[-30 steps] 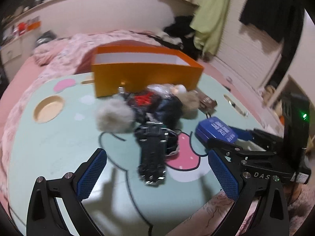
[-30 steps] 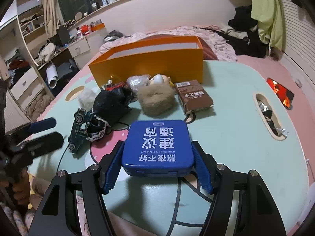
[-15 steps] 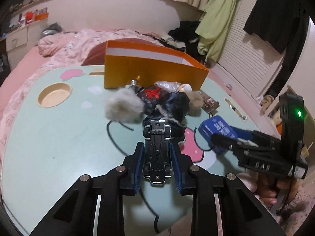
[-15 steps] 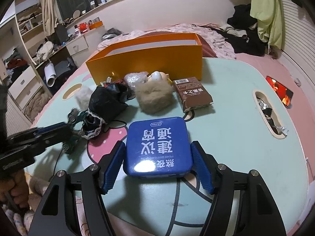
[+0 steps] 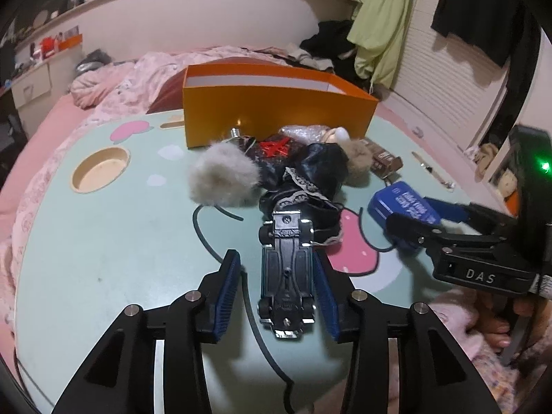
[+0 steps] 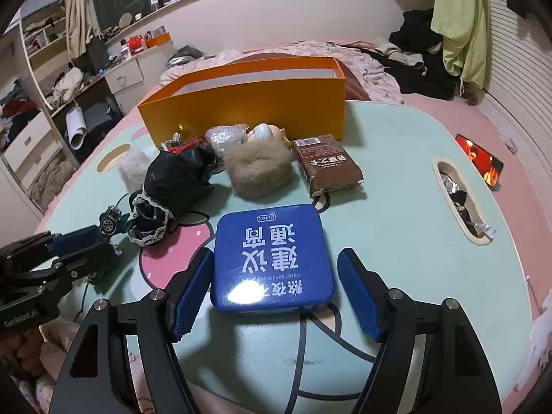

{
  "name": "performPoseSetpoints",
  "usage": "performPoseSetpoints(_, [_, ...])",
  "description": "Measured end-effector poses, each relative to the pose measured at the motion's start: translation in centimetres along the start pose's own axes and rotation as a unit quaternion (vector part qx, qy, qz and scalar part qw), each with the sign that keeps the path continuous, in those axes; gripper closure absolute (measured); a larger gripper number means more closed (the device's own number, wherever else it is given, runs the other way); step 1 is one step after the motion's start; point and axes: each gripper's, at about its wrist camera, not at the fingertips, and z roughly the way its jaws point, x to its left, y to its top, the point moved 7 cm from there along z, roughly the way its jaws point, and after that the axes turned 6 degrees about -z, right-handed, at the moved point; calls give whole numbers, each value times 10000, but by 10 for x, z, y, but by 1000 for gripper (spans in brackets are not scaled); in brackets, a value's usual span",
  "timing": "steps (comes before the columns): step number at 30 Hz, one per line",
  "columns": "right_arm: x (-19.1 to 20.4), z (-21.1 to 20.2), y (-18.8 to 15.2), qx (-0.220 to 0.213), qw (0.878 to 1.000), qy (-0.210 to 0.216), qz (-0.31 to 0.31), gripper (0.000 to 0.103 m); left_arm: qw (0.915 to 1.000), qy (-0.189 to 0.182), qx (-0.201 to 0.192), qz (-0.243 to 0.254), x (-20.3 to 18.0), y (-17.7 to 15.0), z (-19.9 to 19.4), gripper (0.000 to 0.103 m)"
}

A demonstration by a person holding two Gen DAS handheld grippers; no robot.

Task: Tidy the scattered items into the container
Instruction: 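Carry the toy car and blue tin into the orange box and release both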

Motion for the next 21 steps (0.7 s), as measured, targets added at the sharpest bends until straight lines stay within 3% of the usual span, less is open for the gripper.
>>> performPoseSetpoints(1, [0,1,1,10,10000,-48,-38,29,10000,-47,-7,-3,0,0,1,77])
performPoseSetpoints(3, [1,5,1,70,9997,-203,-143,29,10000,-24,-34,-49,2,0,-1,76])
performPoseSetpoints(5, [2,2,1,16,9995,-250,-210,37,9998,18,-187,-74,4,1,-10,76])
performPoseSetpoints(12, [9,-27,16,-601,9971,-186,-417,37,9971,-501,-551,-155,-4,23,-43,77])
performPoseSetpoints(21, [7,-35,77,-1002,9942,380,48,37,9946,-737,-728,-79,-10,103,-42,77])
